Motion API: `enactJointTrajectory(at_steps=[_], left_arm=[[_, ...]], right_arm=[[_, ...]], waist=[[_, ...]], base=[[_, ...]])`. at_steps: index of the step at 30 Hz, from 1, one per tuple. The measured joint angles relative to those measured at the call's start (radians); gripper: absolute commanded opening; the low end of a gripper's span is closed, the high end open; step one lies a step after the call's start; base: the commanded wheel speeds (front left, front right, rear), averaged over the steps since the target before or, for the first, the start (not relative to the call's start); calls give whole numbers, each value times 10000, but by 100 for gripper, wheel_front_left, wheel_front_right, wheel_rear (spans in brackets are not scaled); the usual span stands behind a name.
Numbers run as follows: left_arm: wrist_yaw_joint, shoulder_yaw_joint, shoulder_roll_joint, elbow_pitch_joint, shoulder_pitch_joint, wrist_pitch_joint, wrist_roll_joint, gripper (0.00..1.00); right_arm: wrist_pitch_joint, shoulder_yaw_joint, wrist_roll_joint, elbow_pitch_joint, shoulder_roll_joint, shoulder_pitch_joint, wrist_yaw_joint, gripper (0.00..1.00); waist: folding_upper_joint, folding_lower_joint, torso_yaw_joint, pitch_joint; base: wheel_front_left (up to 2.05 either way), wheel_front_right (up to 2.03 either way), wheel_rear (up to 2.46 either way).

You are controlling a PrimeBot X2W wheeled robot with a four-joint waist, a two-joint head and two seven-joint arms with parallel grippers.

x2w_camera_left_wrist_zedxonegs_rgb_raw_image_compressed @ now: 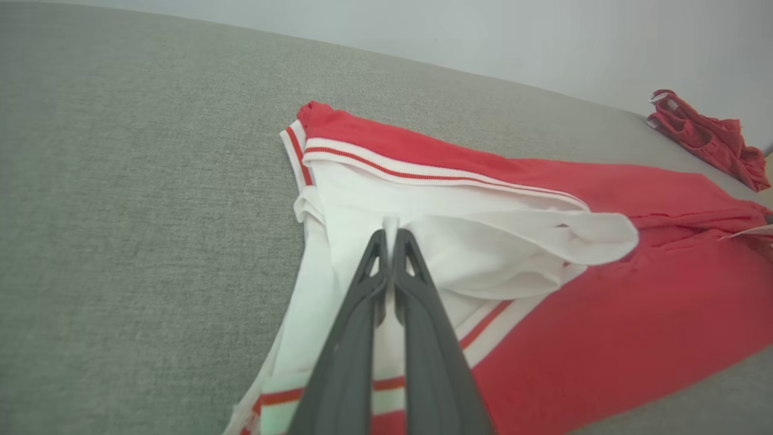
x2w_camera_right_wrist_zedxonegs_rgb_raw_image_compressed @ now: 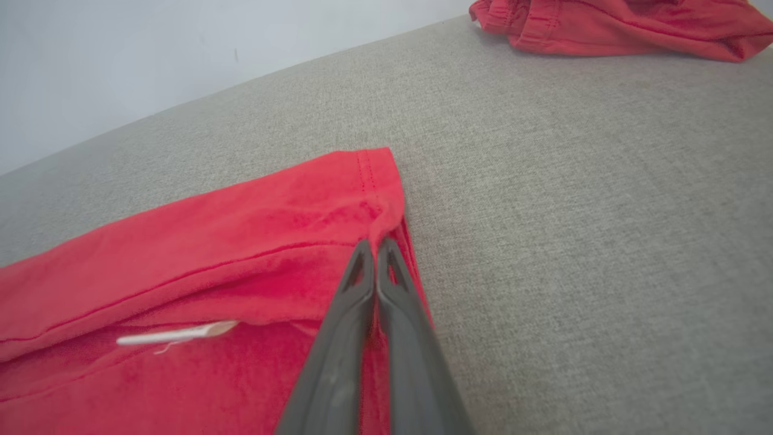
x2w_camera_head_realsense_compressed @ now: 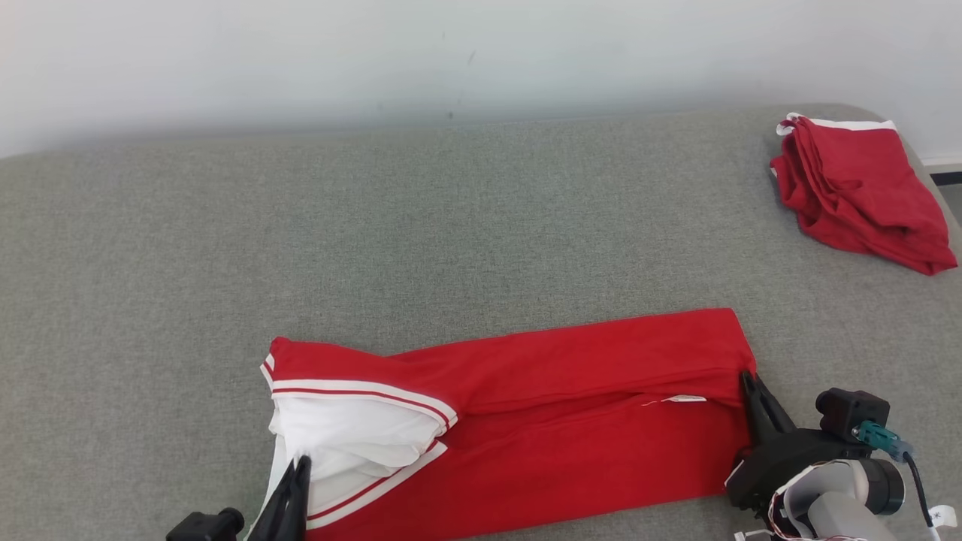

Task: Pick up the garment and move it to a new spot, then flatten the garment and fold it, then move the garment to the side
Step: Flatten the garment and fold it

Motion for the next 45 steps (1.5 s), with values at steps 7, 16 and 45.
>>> enactJointTrajectory(at_steps=[7,16,45], left_arm=[[65,1716,-525,-966,110,-2,1250,100],[81,3336,-1260,-2230,961,0,3181,100],[474,3354,-1475,-1739,1713,-2,3695,100]], right_arm=[[0,-313,-203,-174,-113,9,0,100],[13,-176,-639,897,-190,-221,0,100],[2,-711,-341,1348,-1613,-455,15,0]], waist=[[0,0,12,-159],[0,1,199,-264],[1,0,365,-982]], base=[[0,0,0],[0,0,0],[0,0,0]])
